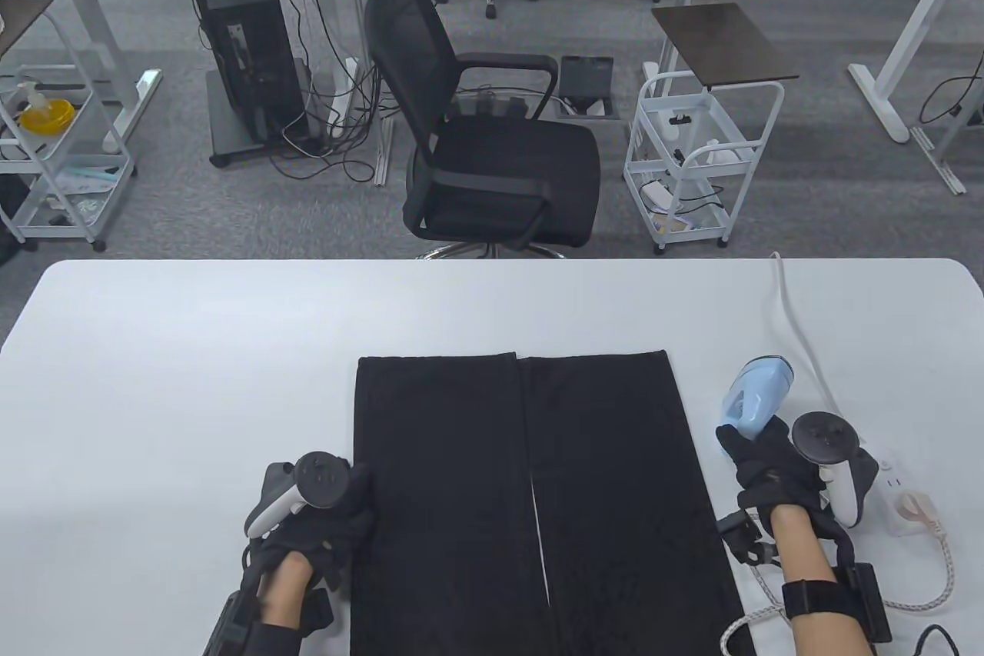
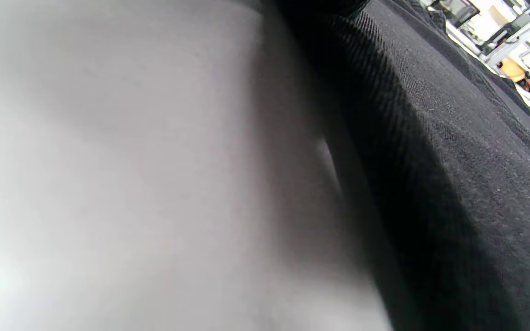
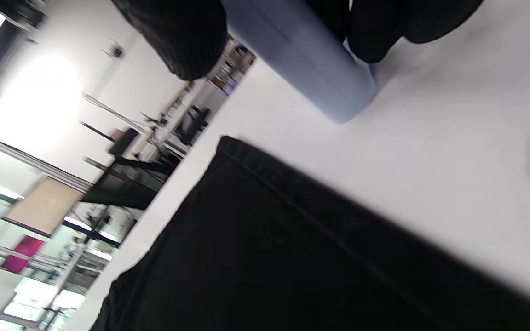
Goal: Iron trousers with electric iron on table
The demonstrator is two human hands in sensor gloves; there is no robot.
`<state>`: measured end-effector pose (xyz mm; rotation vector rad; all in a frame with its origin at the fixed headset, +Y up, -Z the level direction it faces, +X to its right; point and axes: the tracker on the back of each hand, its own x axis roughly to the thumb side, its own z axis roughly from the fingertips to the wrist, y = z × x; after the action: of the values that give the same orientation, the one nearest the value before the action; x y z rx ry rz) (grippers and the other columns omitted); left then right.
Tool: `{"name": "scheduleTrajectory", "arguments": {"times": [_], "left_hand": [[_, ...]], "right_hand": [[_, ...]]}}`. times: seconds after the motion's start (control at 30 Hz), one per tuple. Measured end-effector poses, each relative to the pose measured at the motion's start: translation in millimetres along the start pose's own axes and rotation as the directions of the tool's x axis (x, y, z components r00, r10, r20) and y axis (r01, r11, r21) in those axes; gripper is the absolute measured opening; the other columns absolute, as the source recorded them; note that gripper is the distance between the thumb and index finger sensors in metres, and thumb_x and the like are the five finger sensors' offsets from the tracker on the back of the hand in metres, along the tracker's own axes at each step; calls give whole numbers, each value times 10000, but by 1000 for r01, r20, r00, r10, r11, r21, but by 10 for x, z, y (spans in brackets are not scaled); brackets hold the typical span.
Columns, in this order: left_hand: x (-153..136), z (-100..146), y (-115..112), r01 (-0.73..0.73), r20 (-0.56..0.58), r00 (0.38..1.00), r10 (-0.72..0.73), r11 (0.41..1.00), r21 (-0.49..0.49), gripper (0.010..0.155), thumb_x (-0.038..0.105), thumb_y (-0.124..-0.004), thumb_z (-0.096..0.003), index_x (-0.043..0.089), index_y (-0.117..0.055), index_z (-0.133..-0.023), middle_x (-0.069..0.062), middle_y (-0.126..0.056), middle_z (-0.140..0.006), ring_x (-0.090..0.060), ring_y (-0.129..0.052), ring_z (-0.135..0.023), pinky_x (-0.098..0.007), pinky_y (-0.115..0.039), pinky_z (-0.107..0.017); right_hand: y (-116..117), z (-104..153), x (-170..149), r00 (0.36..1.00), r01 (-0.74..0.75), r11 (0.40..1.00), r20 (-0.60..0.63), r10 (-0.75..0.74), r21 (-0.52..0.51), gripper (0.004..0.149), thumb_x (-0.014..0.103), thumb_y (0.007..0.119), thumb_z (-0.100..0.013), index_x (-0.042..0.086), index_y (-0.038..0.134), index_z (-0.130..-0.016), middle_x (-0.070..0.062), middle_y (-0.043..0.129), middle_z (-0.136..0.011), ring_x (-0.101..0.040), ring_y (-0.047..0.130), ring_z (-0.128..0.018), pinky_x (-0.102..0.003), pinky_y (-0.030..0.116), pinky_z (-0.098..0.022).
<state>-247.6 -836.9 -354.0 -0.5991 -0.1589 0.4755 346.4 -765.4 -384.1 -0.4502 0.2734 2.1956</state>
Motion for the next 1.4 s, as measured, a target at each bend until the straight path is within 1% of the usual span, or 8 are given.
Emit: {"name": "scheduleTrajectory", "arguments": {"times": [0.13, 0.33, 0.47, 0.53, 0.7, 0.9, 1.17, 1.4], "left_hand": [[-1, 1, 2, 1, -1, 1000, -1, 1000, -2, 735, 359, -605, -667, 191, -81, -1154, -157, 101, -1143, -506, 160, -956, -792, 0, -530], [0, 0, 5, 2, -2, 1000, -2, 1000, -5, 735, 357, -606, -667, 187, -82, -1154, -159, 103, -1142, -508, 160, -955, -795, -1, -530], [2, -2, 4, 1, 0, 1000, -1, 1000, -7, 736, 355, -606, -668, 186, -80, -1154, -162, 104, -1141, -510, 162, -953, -796, 0, -528], [3, -2, 3, 1, 0, 1000, -1, 1000, -7, 735, 356, -605, -668, 186, -80, -1153, -161, 104, -1141, -510, 163, -953, -796, 1, -528], [7, -7, 4, 2, 5, 1000, -2, 1000, -12, 737, 354, -608, -668, 183, -81, -1154, -163, 106, -1140, -511, 164, -951, -796, 2, -526], [12, -12, 3, 3, 8, 1000, -3, 1000, -14, 736, 355, -608, -668, 184, -82, -1154, -163, 108, -1140, -511, 165, -951, -796, 3, -526], [18, -21, 5, 7, 13, 1000, -6, 1000, -19, 737, 355, -612, -670, 183, -84, -1155, -164, 108, -1139, -510, 165, -951, -797, 3, -526], [22, -20, 4, 9, 9, 1000, -9, 1000, -6, 735, 357, -617, -668, 184, -97, -1158, -163, 93, -1146, -509, 151, -959, -794, -6, -534]], "right_hand": [[-268, 270, 245, 987, -151, 988, -45, 153, 44, 877, 459, 753, -636, -82, 240, -1098, -340, 440, -1145, -573, 628, -968, -720, 574, -636], [-858, 622, 558, 908, -418, 894, -29, 419, -161, 777, 456, 712, -656, -9, 313, -1135, -315, 452, -1166, -587, 572, -998, -746, 525, -654], [-1130, 465, 373, 800, -596, 748, -136, 585, -293, 756, 441, 725, -646, 83, 301, -1160, -301, 332, -1195, -604, 385, -1044, -782, 407, -668], [-1188, 322, 166, 745, -667, 708, -209, 634, -230, 761, 455, 721, -646, 189, 244, -1175, -274, 260, -1212, -607, 303, -1055, -801, 360, -663], [-1066, 11, -417, 732, -646, 762, -316, 604, -39, 765, 469, 717, -646, 271, 193, -1167, -222, 142, -1221, -592, 183, -1061, -823, 297, -652], [-922, -143, -762, 698, -661, 750, -368, 615, -1, 707, 464, 726, -638, 205, 348, -1176, -204, 241, -1225, -578, 266, -1069, -820, 332, -652], [-922, -157, -840, 729, -653, 752, -345, 592, -90, 621, 437, 761, -635, 182, 488, -1131, -175, 397, -1222, -544, 407, -1075, -814, 417, -654], [-986, -153, -789, 742, -609, 792, -376, 555, -32, 659, 470, 749, -628, 195, 449, -1147, -153, 376, -1228, -541, 377, -1082, -817, 391, -654]]}}
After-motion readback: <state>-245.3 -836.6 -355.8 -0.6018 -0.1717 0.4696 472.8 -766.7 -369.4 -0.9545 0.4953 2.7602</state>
